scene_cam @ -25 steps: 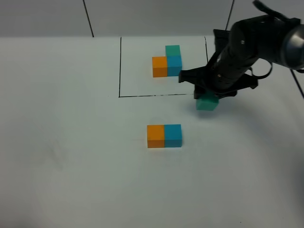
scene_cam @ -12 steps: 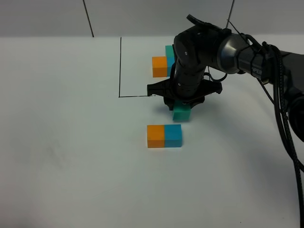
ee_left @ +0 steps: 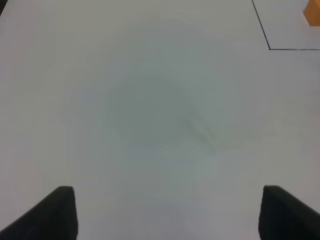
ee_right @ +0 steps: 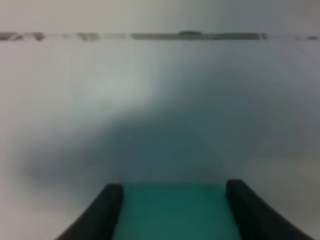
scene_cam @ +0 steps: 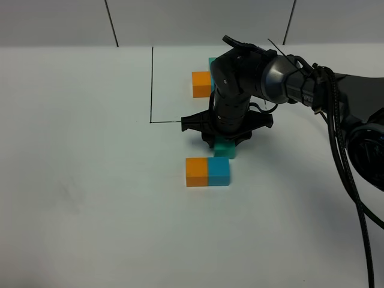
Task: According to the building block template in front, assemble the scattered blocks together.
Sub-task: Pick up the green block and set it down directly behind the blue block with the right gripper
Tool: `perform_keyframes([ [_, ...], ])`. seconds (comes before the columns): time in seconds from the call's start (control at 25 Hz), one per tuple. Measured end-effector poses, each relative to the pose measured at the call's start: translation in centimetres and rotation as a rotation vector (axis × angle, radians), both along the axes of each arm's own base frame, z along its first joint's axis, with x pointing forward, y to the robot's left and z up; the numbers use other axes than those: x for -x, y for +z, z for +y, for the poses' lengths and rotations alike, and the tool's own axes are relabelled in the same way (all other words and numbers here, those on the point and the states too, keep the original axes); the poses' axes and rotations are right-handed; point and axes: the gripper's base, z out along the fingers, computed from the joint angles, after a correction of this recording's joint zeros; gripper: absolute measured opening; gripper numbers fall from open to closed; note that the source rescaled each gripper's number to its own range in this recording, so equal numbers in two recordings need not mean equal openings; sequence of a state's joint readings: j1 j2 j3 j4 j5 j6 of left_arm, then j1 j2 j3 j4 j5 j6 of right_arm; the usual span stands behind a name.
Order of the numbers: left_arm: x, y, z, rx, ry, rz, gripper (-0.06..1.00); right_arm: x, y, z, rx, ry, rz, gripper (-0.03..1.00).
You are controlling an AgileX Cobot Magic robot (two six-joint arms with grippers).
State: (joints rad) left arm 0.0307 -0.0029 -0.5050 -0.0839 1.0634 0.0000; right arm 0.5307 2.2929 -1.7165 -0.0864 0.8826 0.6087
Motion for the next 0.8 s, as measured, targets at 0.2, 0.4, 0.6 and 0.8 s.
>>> perform_keyframes([
  [0.2,0.0,0.0,0.0,0.0,0.0,0.0,0.59,-0.1,0.0,0.1,-0.002,-0.008,0.0,0.0],
  [0.4,0.0,0.0,0.0,0.0,0.0,0.0,0.59,0.2,-0.1,0.7,0.002,0.002,-0.009,0.0],
  [0.6,0.0,0.0,0.0,0.0,0.0,0.0,0.59,0.3,-0.1,0.9,-0.004,-0.002,-0.006,0.0],
  [0.8,0.0,0.0,0.0,0.0,0.0,0.0,0.59,0.5,-0.1,1.2,-0.013,-0.015,-0.003,0.0],
])
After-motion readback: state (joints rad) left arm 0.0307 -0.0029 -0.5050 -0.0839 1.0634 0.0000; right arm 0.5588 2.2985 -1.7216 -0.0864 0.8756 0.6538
